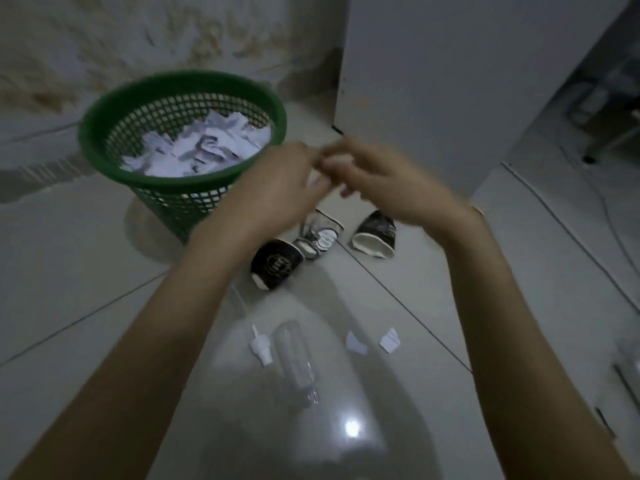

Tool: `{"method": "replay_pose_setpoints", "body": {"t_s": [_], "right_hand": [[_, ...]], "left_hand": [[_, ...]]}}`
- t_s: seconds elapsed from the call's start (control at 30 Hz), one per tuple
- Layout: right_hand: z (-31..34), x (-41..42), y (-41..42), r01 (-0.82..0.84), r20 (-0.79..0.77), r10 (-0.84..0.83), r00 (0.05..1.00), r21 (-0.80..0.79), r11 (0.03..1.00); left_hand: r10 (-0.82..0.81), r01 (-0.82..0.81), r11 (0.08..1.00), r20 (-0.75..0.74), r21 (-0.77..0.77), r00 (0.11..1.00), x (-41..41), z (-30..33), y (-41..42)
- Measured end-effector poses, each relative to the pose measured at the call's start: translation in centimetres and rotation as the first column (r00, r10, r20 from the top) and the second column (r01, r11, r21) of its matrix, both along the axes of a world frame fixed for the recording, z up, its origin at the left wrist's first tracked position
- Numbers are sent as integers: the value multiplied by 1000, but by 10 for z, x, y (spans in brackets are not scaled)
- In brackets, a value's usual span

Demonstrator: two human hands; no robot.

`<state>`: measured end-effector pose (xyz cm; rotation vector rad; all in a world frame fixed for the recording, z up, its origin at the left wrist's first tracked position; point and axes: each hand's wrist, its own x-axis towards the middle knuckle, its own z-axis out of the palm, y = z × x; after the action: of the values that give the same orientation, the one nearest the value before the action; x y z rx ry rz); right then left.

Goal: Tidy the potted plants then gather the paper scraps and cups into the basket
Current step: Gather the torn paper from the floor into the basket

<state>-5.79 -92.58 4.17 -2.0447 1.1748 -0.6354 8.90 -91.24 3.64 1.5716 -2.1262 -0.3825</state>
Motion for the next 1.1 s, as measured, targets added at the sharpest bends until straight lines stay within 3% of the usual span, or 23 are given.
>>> {"method": "replay_pose_setpoints", "body": {"t_s": [0.07,0.1,0.2,0.27,0.33,0.43,0.63,0.8,0.87,1.1], "right_hand": [[-38,-33,28,43,53,-55,997,203,978],[-58,-48,39,85,1,-89,996,276,957],[-127,-86,64,295,-386,-152,910,342,892],[-167,-94,79,423,-488,-235,840,319,848],[-197,-88,92,511,-430,-366,826,296,807],[-220,-76,98,594,-317,-522,792,200,779],[-235,-75,104,561,-231,-521,822,169,810],[-231,-76,116,578,-279,-538,795,83,812],[-235,-70,119,559,-190,-538,821,80,825],[-205,-44,107,646,99,-668,738,184,741]], "left_hand": [[-118,115,989,34,89,992,-24,-34,20],[-163,152,973,52,174,985,-34,-55,27],[-267,190,871,112,454,957,-56,-127,46],[-297,160,812,162,561,941,-65,-167,55],[-254,84,806,215,585,943,-71,-194,62],[-169,12,871,277,491,946,-80,-216,69],[-180,73,935,285,347,941,-81,-231,80],[-178,86,931,234,355,956,-80,-231,80],[-155,71,914,182,399,971,-78,-231,73],[20,-3,912,-37,411,999,-66,-206,67]]}}
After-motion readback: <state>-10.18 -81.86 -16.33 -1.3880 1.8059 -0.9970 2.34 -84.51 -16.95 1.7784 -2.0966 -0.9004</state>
